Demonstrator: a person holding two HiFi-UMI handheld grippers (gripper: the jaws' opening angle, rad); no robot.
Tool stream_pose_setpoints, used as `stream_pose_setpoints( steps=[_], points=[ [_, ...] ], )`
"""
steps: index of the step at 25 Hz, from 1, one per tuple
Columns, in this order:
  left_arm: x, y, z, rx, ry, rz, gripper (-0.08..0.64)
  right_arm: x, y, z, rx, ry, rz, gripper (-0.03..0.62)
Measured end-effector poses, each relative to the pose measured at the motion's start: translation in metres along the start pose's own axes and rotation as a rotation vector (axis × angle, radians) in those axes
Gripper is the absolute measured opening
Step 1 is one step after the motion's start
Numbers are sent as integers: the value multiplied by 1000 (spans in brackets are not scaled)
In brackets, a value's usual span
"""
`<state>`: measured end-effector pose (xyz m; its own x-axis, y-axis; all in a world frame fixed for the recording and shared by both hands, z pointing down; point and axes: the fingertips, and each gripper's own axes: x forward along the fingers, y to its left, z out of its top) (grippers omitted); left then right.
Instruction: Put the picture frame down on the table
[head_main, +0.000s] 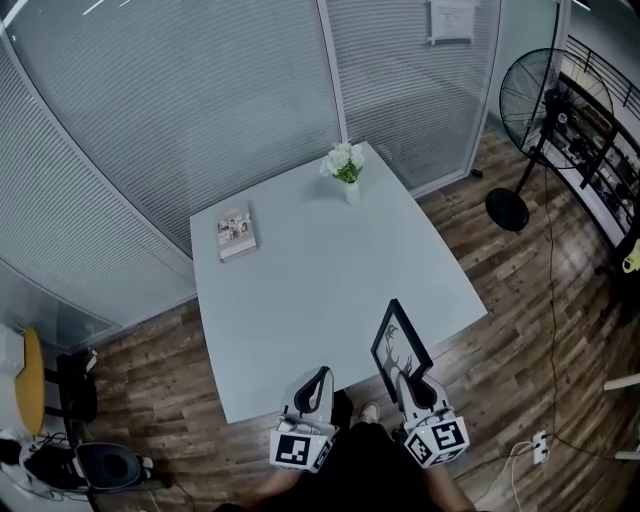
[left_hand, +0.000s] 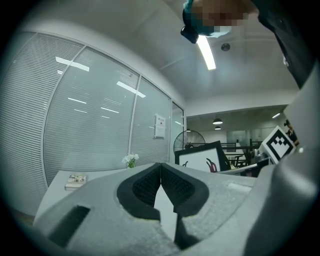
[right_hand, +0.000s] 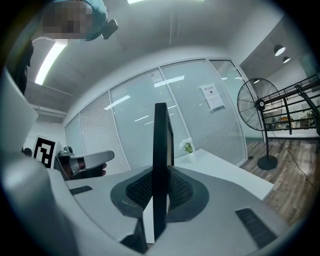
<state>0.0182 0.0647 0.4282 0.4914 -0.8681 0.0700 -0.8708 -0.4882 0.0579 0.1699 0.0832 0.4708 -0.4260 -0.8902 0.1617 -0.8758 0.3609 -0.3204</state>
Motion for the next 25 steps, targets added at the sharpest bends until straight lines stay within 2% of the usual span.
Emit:
stream_pose_setpoints(
  steps=[3, 7, 17, 25],
  points=[
    [11, 3, 3, -7, -31, 11, 15, 7, -6, -1, 4, -1, 2, 52],
    [23, 16, -2, 2, -7, 11, 15, 30, -11, -2, 1, 12, 11, 52],
    [69, 63, 1, -35, -38, 28, 16, 96, -21, -1, 9, 48, 10, 51],
    [110, 94, -6, -54, 2, 16, 15, 158, -40, -5, 26, 97, -3, 52]
  ],
)
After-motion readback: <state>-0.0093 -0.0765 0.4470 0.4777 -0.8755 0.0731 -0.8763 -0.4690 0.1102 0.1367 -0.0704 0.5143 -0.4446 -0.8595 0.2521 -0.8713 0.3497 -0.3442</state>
